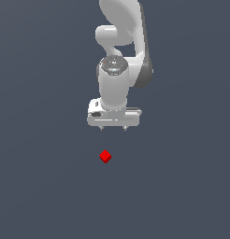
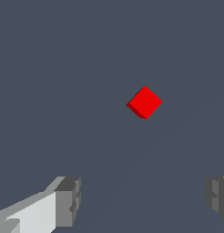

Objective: Pick up the red cube and move it to a goal position.

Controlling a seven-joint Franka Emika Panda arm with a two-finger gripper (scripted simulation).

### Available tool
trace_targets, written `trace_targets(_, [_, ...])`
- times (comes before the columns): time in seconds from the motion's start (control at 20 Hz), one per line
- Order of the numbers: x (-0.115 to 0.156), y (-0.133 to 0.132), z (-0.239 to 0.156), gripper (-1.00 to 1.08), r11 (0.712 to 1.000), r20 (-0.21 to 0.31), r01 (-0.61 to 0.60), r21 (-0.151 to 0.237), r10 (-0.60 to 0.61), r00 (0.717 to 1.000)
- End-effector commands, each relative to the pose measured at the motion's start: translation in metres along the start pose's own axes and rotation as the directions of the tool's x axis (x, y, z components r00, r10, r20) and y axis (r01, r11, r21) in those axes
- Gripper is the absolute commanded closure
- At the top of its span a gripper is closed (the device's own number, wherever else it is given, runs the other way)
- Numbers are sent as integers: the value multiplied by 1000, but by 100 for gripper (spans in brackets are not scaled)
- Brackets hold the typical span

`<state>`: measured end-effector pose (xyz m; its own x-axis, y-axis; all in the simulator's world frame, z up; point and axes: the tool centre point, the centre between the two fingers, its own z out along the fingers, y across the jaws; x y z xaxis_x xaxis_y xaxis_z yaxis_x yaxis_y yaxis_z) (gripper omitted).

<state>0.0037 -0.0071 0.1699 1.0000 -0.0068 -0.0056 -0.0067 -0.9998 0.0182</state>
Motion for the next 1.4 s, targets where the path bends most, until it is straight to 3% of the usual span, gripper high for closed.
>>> trace_targets(0.0, [0, 0, 0, -92, 1000, 0, 0, 0, 0, 1000])
trace_targets(0.4, [5, 1, 10, -92, 999, 0, -48, 1, 48, 999])
trace_targets(0.8, [21, 4, 41, -92, 980, 1, -198, 4, 198, 980])
trace_targets(1.05, [37, 11, 72, -92, 939, 2, -344, 7, 344, 939])
trace_targets(1.35, [54, 21, 110, -92, 859, 4, -512, 11, 512, 859])
